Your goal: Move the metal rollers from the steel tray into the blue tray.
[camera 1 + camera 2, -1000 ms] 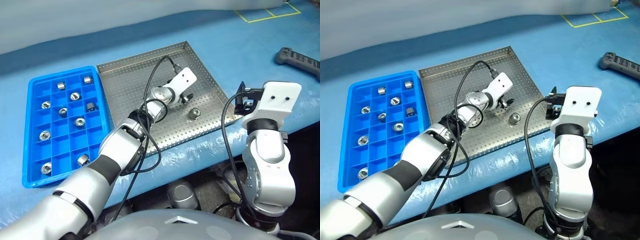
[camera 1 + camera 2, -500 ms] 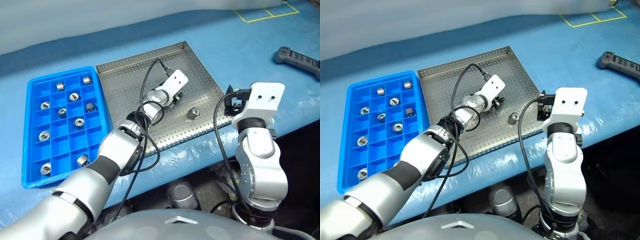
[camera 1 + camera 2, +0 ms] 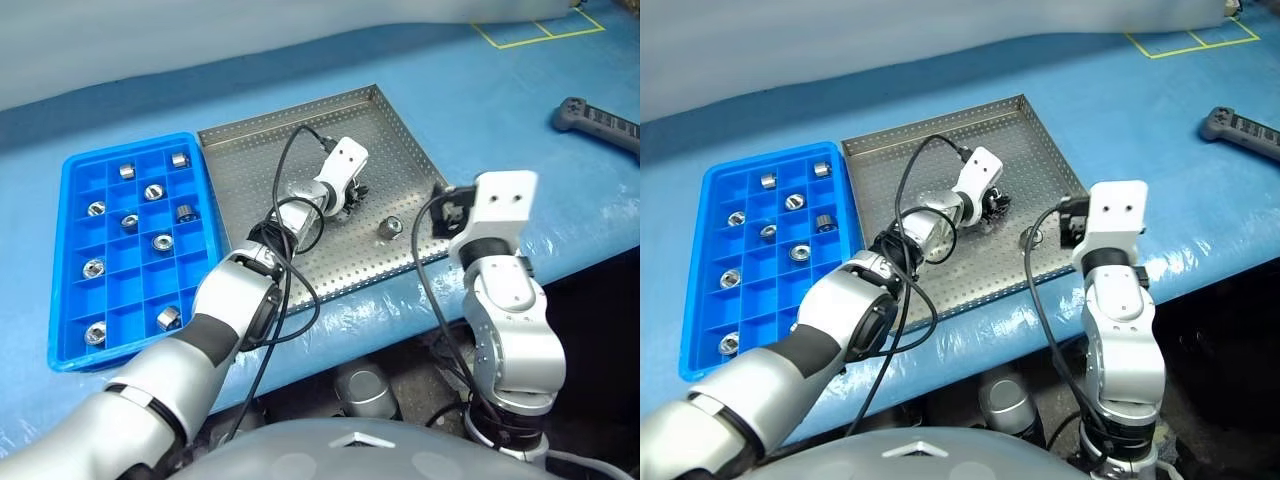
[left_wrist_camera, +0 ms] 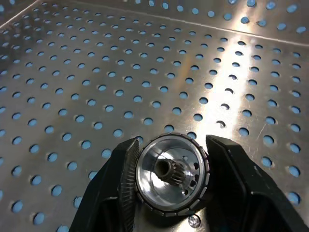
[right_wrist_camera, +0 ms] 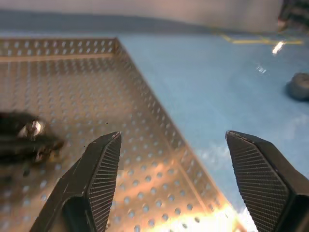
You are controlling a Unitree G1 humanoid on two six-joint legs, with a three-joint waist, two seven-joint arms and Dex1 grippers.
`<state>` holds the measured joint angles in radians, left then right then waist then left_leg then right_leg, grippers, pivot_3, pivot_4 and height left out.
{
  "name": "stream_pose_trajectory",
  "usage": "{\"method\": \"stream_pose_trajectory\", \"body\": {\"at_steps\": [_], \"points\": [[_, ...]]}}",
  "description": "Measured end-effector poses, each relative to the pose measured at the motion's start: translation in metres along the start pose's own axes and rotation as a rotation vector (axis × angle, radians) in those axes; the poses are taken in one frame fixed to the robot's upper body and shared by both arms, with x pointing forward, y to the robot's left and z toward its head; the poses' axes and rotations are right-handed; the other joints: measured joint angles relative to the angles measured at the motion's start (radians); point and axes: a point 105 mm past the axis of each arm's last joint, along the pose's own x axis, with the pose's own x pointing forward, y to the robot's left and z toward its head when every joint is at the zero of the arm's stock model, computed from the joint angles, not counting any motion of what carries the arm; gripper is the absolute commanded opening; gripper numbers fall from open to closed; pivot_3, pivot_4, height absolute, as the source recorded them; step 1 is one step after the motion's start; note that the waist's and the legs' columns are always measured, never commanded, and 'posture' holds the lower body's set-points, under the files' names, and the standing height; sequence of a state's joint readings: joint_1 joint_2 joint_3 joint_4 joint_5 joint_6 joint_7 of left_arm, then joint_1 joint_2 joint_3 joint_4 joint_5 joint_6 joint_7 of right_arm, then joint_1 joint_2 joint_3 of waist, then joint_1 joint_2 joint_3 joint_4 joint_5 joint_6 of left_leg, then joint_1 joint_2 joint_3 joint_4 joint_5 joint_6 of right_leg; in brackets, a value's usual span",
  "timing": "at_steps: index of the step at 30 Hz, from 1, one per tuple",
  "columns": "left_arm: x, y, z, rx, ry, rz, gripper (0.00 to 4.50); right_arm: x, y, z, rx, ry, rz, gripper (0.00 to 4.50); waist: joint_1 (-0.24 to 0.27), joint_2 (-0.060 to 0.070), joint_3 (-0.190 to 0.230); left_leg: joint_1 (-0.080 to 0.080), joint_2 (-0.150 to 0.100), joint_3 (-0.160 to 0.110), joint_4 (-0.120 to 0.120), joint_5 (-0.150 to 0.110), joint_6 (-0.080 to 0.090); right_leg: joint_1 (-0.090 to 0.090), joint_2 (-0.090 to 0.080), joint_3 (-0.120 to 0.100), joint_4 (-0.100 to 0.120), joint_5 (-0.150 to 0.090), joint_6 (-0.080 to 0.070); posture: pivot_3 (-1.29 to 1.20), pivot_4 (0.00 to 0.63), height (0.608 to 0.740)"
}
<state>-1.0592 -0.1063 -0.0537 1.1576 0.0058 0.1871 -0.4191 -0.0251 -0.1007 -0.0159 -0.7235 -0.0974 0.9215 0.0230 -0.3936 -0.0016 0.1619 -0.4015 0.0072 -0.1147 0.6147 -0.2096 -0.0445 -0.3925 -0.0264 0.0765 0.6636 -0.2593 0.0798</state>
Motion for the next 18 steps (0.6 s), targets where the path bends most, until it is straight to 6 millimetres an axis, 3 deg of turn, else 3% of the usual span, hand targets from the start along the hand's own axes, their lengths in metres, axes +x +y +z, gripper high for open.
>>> {"method": "stream_pose_trajectory", "body": {"at_steps": [4,8,13,18], "points": [[-0.023,0.030,0.038,0.031,-0.137,0.023,2.20,0.005,0.016,-0.029,-0.011,0.109,0.082,3.65,-0.001,0.000,0.000,0.002,0.000,0.003,-0.001,0.000,0.000,-0.001,0.000,0.004,0.002,0.000,0.000,-0.33,0.150,0.740],[-0.079,0.073,0.058,0.128,-0.221,0.088,2.20,0.006,0.027,-0.030,-0.014,0.103,0.156,3.65,0.005,0.001,0.000,0.005,0.002,0.004,-0.002,0.000,0.000,-0.001,0.002,0.006,0.004,0.000,0.000,-0.28,0.150,0.740],[-0.141,0.098,0.039,0.226,-0.131,0.166,2.20,0.008,0.046,-0.012,-0.020,0.020,0.298,3.65,0.059,0.001,0.001,0.005,0.002,0.003,-0.001,0.000,0.000,-0.001,0.002,0.006,0.006,0.000,0.000,-0.19,0.150,0.740],[-0.187,0.105,0.005,0.260,0.004,0.283,2.20,0.004,0.073,0.010,0.008,-0.057,0.456,3.65,0.145,0.001,0.001,0.004,0.002,0.003,-0.001,0.000,0.000,-0.002,0.002,0.006,0.006,0.000,-0.001,-0.12,0.150,0.740]]}}
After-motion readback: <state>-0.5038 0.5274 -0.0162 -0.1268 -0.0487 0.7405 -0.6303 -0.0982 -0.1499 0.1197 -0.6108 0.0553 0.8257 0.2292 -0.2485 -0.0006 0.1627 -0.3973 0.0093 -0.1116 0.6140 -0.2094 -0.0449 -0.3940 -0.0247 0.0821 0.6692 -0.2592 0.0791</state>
